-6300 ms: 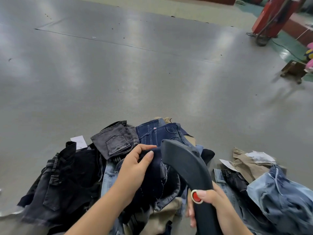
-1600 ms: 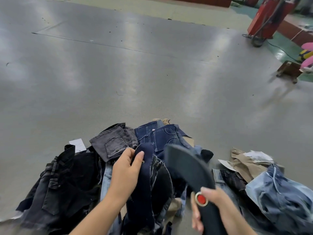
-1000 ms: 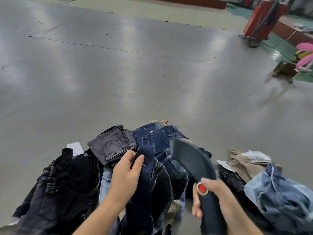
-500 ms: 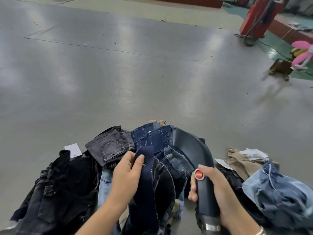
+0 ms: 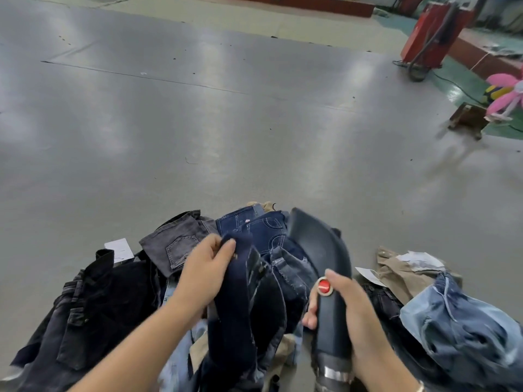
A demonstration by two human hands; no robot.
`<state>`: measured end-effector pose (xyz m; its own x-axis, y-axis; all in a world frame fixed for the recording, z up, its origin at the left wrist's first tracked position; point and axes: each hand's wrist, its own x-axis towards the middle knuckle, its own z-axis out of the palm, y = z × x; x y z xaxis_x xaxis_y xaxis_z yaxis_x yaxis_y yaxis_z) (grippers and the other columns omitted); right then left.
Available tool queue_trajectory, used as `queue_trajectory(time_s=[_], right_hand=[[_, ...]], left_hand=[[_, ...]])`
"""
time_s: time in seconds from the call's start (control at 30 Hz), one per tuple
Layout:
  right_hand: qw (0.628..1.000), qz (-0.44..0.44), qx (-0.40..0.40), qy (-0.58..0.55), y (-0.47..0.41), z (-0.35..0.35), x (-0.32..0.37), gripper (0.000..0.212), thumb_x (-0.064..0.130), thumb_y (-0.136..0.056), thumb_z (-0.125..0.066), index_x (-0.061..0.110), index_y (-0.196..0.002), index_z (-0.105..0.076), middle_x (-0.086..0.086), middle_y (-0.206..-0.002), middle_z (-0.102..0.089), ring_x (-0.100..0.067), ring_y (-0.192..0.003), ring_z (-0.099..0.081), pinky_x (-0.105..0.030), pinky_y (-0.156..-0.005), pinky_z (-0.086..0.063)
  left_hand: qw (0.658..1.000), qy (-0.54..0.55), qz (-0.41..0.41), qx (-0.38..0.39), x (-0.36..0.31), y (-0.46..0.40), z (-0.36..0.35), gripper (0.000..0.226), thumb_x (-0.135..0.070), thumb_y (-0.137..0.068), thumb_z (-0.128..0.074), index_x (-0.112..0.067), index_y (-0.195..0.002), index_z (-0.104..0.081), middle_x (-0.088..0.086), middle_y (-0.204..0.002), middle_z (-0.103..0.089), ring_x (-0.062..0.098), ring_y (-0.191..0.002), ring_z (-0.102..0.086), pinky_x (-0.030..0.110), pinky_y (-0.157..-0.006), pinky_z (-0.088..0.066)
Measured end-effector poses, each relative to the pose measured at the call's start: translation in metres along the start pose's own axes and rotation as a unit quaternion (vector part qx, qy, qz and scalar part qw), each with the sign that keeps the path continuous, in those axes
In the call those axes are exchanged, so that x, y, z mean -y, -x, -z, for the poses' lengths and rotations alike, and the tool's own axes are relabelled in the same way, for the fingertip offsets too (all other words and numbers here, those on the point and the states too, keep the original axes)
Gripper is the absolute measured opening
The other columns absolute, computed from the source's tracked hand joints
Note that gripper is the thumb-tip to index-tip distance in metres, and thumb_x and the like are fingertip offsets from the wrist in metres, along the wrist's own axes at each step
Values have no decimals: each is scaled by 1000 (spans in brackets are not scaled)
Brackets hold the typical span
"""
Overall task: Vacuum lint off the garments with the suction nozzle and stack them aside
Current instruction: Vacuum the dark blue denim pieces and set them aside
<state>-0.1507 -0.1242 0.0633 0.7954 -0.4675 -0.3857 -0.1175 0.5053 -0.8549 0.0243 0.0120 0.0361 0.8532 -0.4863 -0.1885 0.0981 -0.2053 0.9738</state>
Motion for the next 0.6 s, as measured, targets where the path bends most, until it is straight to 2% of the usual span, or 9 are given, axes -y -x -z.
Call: queue_trajectory(time_s=[0.07, 0.13, 0.23, 0.33, 0.4, 0.47, 0.53, 0.57, 0.6], right_hand=[[999, 26, -41, 0, 2, 6, 5, 50, 42, -60, -75, 0, -72, -50, -21, -60, -50, -29, -46, -51, -35, -47, -49], [997, 35, -66, 5, 5, 9, 6, 46, 39, -63, -75, 0, -67, -50, -22, -60, -49, -29, -45, -50, -36, -46, -49], [996, 25, -83, 7, 6, 10, 4, 42, 34, -63, -73, 0, -69, -50, -23, -60, -49, -29, -42, -50, -36, -45, -48], [995, 6, -102, 12, 4, 5, -1, 41, 32, -64, -67, -3, -76, -49, -24, -57, -49, -30, -40, -49, -34, -41, -47], [993, -18, -113, 11, 5, 1, -8, 32, 23, -72, -65, -3, -85, -51, -24, -55, -48, -28, -38, -48, -32, -38, -45], [992, -42, -119, 26, 3, -3, -17, 22, 15, -84, -61, 0, -98, -53, -24, -53, -48, -27, -37, -47, -30, -37, -44], [991, -62, -114, 37, 2, -4, -24, 20, 12, -90, -58, 4, -107, -54, -24, -52, -47, -27, -37, -46, -30, -38, -43], [991, -65, -109, 36, 2, -5, -26, 21, 12, -90, -58, 6, -110, -55, -24, -52, -47, -26, -37, -46, -30, -38, -43], [992, -66, -103, 36, 2, -6, -27, 22, 11, -90, -58, 8, -112, -56, -24, -53, -47, -26, -37, -46, -30, -39, -43]], left_hand=[[999, 17, -6, -38, -10, -36, -6, 20, -22, -98, -52, -11, -81, -55, 3, -72, -59, 17, -69, -53, 32, -62, -41], [997, 50, 29, -42, -16, -77, -11, 16, -22, -101, -46, -10, -106, -56, 5, -90, -63, 18, -80, -59, 29, -65, -49], [996, -61, 62, -26, 16, -113, -5, 33, -28, -102, -41, -16, -132, -45, 6, -119, -57, 14, -86, -57, 30, -71, -50], [976, -193, 94, -15, 82, -98, 9, 30, -30, -98, -50, -15, -124, -54, 4, -124, -60, 14, -96, -53, 27, -84, -39], [962, -213, 171, -5, 134, -74, 17, 35, -34, -93, -59, -10, -119, -57, 10, -124, -62, 22, -105, -55, 31, -90, -41], [945, -184, 269, -10, 168, -53, 21, 62, -50, -82, -68, 3, -112, -60, 21, -116, -63, 32, -107, -58, 36, -90, -42], [938, -111, 328, -27, 185, -39, 14, 76, -74, -67, -65, 0, -85, -63, 22, -90, -65, 35, -96, -60, 40, -87, -44], [935, -83, 342, -36, 188, -36, 8, 74, -75, -71, -61, -3, -88, -65, 22, -94, -66, 36, -102, -60, 42, -93, -43], [934, -57, 351, -29, 188, -33, -1, 68, -68, -80, -57, -5, -105, -66, 23, -113, -65, 37, -115, -55, 45, -103, -38]])
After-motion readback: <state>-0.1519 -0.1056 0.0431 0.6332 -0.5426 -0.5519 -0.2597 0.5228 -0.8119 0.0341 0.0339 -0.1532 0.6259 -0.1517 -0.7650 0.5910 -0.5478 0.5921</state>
